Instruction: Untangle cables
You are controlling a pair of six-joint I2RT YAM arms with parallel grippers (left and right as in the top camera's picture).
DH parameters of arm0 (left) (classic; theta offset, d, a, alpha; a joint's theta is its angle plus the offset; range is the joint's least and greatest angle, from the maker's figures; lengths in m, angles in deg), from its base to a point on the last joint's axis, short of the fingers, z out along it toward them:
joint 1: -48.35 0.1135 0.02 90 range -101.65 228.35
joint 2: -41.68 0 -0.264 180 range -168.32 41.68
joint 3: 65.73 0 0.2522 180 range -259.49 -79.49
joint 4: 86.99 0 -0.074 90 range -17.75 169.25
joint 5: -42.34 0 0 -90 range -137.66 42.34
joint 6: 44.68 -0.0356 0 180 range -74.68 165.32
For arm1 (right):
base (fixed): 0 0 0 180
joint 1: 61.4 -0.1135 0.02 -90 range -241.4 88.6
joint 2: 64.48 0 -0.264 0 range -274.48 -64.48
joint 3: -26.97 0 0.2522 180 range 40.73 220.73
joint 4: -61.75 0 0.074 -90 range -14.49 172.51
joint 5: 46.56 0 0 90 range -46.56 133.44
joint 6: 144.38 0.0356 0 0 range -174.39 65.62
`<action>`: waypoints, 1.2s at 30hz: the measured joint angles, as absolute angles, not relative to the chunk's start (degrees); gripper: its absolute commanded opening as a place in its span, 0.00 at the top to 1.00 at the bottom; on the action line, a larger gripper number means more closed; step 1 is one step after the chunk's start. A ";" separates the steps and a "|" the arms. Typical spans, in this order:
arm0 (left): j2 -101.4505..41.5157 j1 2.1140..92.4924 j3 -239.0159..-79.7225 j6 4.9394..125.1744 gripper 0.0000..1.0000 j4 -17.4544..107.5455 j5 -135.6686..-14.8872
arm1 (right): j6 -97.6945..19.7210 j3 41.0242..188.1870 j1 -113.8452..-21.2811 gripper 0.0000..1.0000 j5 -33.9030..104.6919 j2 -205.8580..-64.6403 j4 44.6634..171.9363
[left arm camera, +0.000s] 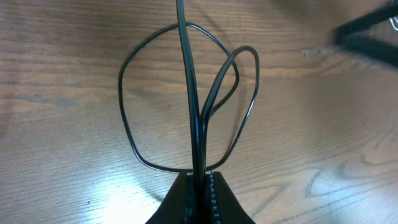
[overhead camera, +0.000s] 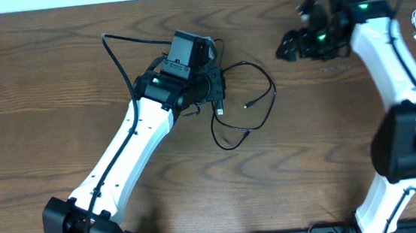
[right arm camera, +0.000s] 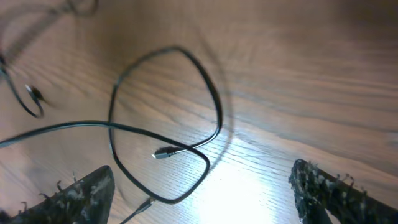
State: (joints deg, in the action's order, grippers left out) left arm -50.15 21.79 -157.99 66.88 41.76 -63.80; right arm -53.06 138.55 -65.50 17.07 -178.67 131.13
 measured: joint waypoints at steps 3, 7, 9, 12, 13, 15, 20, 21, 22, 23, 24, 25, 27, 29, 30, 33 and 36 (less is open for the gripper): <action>-50.15 21.79 -157.99 66.47 0.92 41.76 -63.93 | -54.26 138.53 -68.14 0.18 16.96 -182.84 131.22; -50.15 22.42 -157.99 66.51 0.93 41.76 -64.11 | -55.55 138.48 -72.12 0.35 16.94 -187.19 130.63; -50.15 23.07 -157.99 66.95 0.92 41.78 -64.13 | -54.88 138.48 -72.99 0.44 17.90 -188.11 129.49; -50.15 23.84 -157.99 67.63 0.92 41.78 -64.20 | -51.42 138.48 -73.50 0.73 21.92 -189.60 126.71; -50.15 23.91 -157.99 67.80 0.92 41.78 -64.26 | -50.20 138.48 -73.48 0.92 23.23 -189.77 126.17; -50.15 23.93 -157.99 67.80 0.92 41.76 -64.31 | -47.53 138.48 -73.45 0.99 26.29 -190.14 125.64; -50.15 23.93 -157.99 67.82 0.92 41.76 -64.31 | -42.94 138.48 -72.51 0.99 27.38 -190.19 125.58; -50.15 23.93 -157.99 67.84 0.92 41.76 -64.31 | -42.68 138.48 -72.10 0.99 26.38 -190.19 125.38; -50.15 23.93 -157.99 67.84 0.92 41.78 -64.31 | -42.72 138.48 -71.81 0.98 25.57 -190.19 125.27; -50.15 23.93 -157.99 67.84 0.93 41.78 -64.31 | -42.92 138.48 -71.49 0.93 24.35 -190.16 125.25; -50.15 23.93 -157.99 67.84 0.92 41.78 -64.31 | -43.55 138.48 -71.33 0.85 23.58 -190.12 125.32; -50.15 23.93 -157.99 67.84 0.92 41.76 -64.31 | -44.60 138.48 -71.11 0.78 22.40 -190.08 125.58; -50.15 23.93 -157.99 67.84 0.92 41.78 -64.31 | -46.61 138.48 -71.11 0.67 21.31 -190.06 126.71; -50.15 23.93 -157.99 67.84 0.92 41.76 -64.31 | -49.22 137.98 -71.11 0.57 19.82 -190.03 126.74; -50.15 23.93 -157.99 67.84 0.92 41.76 -64.31 | -50.46 137.35 -71.11 0.55 19.06 -189.99 126.26; -50.15 23.93 -157.99 67.84 0.92 41.76 -64.33 | -54.00 132.87 -71.11 0.49 15.43 -189.82 121.64; -50.15 23.93 -157.99 67.84 0.92 41.73 -64.31 | -55.82 128.06 -70.96 0.46 10.16 -189.64 116.00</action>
State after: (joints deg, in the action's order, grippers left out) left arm -50.15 23.93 -157.99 67.84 41.73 -64.31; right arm -55.82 128.06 -70.96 10.16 -189.64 116.00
